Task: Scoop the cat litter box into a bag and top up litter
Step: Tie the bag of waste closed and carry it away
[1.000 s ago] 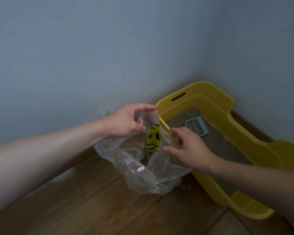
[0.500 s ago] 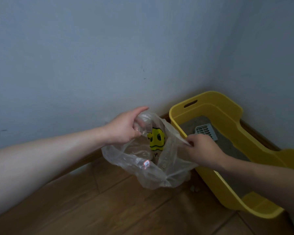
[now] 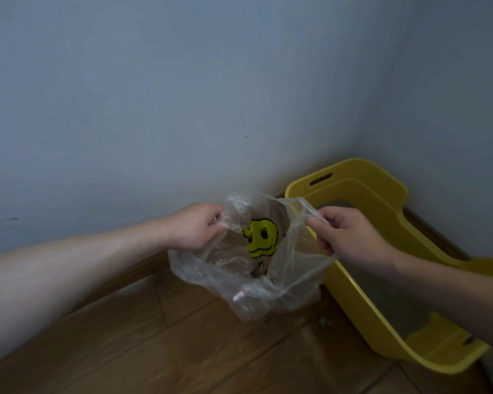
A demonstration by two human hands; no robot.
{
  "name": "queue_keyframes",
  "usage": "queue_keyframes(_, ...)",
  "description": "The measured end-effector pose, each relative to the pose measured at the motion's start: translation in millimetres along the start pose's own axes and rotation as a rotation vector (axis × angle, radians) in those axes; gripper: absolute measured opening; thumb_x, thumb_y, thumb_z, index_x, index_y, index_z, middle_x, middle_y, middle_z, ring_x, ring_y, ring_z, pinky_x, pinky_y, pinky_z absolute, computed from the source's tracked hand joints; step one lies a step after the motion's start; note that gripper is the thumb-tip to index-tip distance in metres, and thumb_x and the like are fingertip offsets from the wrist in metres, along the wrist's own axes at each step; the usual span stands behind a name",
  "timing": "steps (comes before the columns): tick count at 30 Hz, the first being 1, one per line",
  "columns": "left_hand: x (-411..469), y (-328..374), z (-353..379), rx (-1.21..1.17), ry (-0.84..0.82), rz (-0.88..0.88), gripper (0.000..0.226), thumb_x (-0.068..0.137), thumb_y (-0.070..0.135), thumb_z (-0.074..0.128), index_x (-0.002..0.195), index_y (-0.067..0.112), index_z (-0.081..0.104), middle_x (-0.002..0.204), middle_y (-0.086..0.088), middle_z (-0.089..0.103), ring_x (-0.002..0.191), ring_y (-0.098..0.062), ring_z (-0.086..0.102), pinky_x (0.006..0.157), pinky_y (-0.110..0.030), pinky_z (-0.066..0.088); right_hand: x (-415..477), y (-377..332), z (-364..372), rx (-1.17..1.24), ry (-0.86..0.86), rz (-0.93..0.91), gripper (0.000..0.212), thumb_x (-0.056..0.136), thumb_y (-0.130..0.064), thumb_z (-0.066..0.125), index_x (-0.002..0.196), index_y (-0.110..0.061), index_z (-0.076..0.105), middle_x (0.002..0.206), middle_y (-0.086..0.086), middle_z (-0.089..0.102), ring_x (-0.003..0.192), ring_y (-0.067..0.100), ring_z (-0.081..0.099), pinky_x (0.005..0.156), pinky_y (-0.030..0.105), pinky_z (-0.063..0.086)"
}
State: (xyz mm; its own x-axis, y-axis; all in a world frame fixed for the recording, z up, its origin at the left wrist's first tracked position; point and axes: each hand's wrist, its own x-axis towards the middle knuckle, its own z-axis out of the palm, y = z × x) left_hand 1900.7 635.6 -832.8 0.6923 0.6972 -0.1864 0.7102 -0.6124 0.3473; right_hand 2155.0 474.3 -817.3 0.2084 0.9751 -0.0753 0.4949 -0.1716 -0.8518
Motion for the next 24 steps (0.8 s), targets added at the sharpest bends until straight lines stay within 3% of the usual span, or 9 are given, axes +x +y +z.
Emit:
queue_keyframes(8,-1,22,-18,-0.172,-0.03,-0.039,0.027,0.097,0.042,0.055,0.093,0.015,0.055,0.058,0.011,0.044,0.047,-0.003,0.039,0.044,-0.022,0.028,2,-14,-1,0.149,-0.055,-0.046,0.017,0.099,-0.021,0.056,0.112,-0.022,0.067,0.061,-0.002,0.057,0.056,0.01,0.054,0.055,0.023,0.048)
queue_keyframes(13,-2,37,-43,-0.23,-0.226,-0.128,0.037,0.091,0.051,0.059,0.098,0.014,0.057,0.055,0.007,0.056,0.036,-0.002,0.046,0.043,-0.02,0.038,3,-23,1,0.222,-0.07,-0.04,0.03,0.096,-0.017,0.061,0.126,-0.02,0.06,0.075,0.0,0.068,0.065,0.014,0.06,0.059,0.025,0.05)
queue_keyframes(16,-3,39,-53,-0.397,-0.354,-0.126,0.034,0.086,0.024,0.075,0.111,0.016,0.054,0.064,0.0,0.056,0.047,-0.013,0.051,0.045,-0.025,0.042,5,-33,0,0.223,-0.027,-0.045,0.042,0.093,-0.015,0.065,0.132,-0.026,0.052,0.079,-0.003,0.065,0.064,0.007,0.062,0.058,0.019,0.048)
queue_keyframes(19,-5,40,-62,-0.627,-0.476,-0.106,0.059,0.078,-0.01,0.071,0.124,0.019,0.047,0.082,-0.012,0.06,0.072,-0.028,0.056,0.06,-0.037,0.049,6,-43,1,0.243,-0.026,-0.09,0.035,0.091,-0.011,0.068,0.121,-0.026,0.059,0.084,-0.001,0.064,0.065,0.009,0.061,0.058,0.018,0.049)
queue_keyframes(21,-6,42,-69,-0.73,-0.535,-0.076,0.075,0.073,-0.018,0.068,0.132,0.021,0.043,0.091,-0.013,0.063,0.08,-0.03,0.059,0.074,-0.045,0.049,7,-48,2,0.234,-0.034,-0.121,0.025,0.089,-0.012,0.069,0.11,-0.025,0.065,0.084,-0.003,0.066,0.066,0.01,0.062,0.059,0.021,0.05)
queue_keyframes(24,-5,45,-76,-0.855,-0.578,-0.023,0.086,0.064,-0.017,0.068,0.136,0.024,0.044,0.099,-0.013,0.065,0.078,-0.024,0.063,0.081,-0.044,0.049,7,-54,3,0.218,-0.032,-0.14,0.017,0.086,-0.014,0.073,0.097,-0.025,0.071,0.081,-0.006,0.068,0.067,0.011,0.064,0.058,0.021,0.05)
